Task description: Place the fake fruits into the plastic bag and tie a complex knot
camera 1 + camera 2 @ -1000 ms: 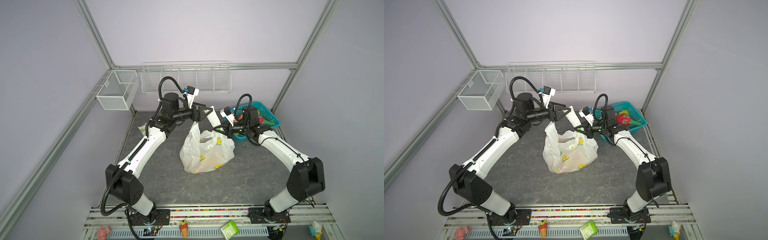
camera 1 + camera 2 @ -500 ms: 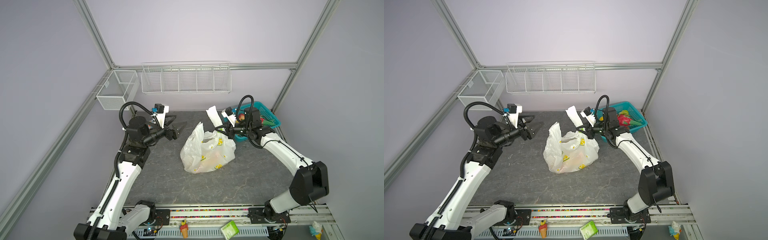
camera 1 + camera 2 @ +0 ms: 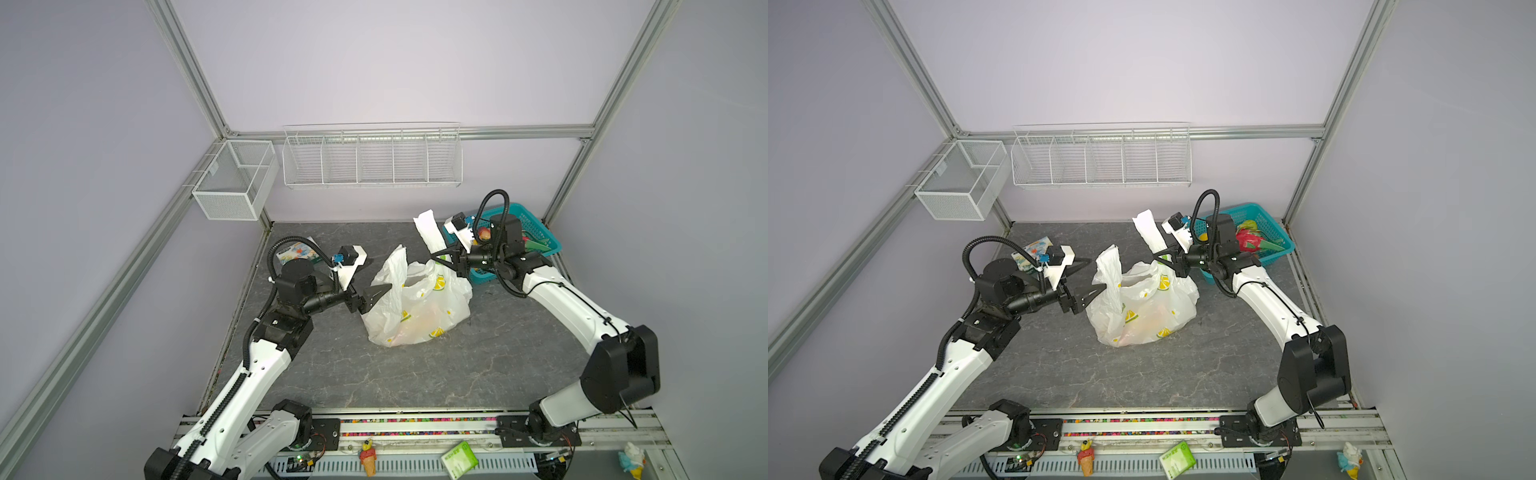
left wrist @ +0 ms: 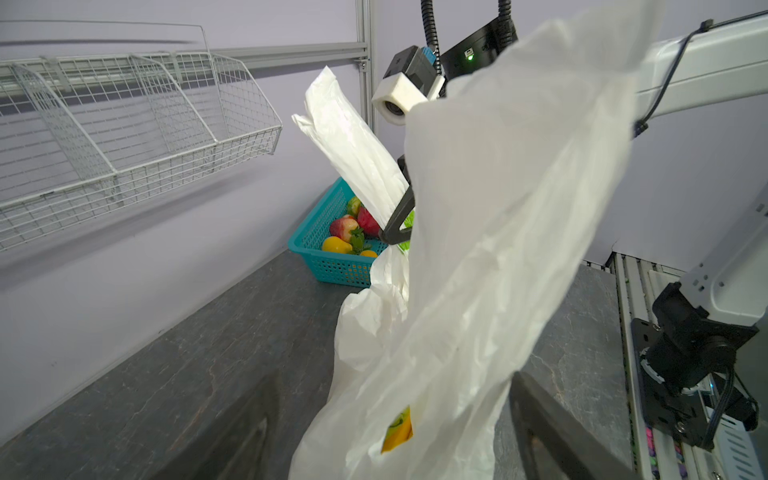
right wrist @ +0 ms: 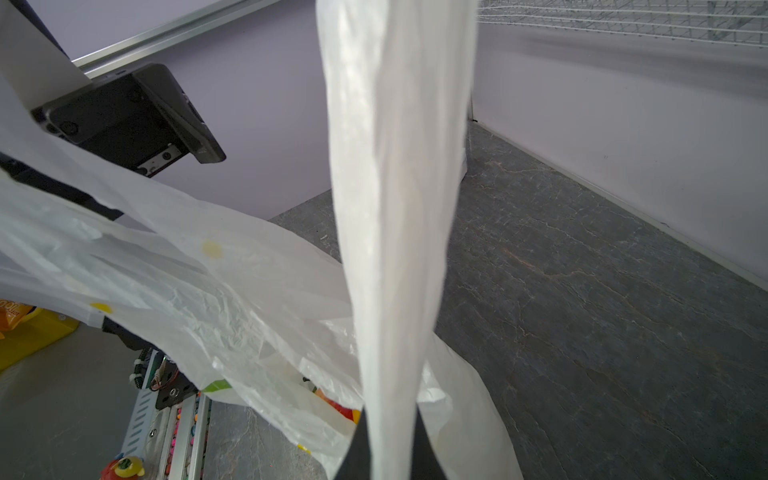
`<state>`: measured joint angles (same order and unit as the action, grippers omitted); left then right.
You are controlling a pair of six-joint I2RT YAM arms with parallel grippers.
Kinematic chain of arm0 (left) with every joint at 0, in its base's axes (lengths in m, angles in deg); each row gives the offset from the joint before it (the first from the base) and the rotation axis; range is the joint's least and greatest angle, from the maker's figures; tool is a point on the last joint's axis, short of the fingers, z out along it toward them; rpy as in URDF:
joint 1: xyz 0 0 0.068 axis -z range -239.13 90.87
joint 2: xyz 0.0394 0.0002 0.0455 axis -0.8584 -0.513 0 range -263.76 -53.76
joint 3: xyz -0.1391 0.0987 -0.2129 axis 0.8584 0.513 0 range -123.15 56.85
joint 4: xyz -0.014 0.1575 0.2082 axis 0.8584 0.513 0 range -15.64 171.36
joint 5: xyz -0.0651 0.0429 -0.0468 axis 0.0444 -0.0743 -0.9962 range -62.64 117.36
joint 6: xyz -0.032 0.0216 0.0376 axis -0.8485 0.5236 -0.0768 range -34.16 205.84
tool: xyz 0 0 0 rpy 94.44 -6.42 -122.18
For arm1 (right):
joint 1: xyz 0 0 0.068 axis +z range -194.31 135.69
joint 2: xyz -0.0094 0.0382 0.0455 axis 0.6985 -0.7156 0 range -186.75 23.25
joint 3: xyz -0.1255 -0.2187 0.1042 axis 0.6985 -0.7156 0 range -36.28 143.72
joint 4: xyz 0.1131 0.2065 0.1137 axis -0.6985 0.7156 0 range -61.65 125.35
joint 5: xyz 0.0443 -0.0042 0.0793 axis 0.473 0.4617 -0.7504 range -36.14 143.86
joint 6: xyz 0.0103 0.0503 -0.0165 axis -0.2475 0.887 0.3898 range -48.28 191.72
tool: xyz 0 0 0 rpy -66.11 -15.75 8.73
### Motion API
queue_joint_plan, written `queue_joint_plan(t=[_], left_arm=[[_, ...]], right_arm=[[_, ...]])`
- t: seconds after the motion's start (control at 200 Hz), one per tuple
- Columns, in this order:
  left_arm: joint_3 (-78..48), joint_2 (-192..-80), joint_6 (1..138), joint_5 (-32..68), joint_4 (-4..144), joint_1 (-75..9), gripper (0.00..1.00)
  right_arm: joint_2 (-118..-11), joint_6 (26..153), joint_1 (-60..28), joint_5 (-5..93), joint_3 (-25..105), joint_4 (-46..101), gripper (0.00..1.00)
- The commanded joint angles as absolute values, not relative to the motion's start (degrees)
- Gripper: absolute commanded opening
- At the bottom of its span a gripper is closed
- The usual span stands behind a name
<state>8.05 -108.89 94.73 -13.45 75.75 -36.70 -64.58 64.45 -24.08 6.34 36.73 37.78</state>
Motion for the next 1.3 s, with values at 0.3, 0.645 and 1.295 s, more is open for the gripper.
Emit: queue_joint_plan(t=[0.3,0.645,1.295], left_arm=[[12.2,-108.6,96.6,-11.5,64.7,-30.7,0.81],[7.8,-113.0,94.9,-10.5,68.2,-29.9,0.12],[-23.6,-133.6,119.2,-10.5,110.9,-26.0,0.0]], right_arm=[[-63.3,64.4,-24.5,7.3,36.6,38.4,0.07],[-62.3,60.6,-24.5,5.7,36.0,39.9,0.07],[-64.2,53.6,-24.6,-5.4,38.6,45.7,0.15]])
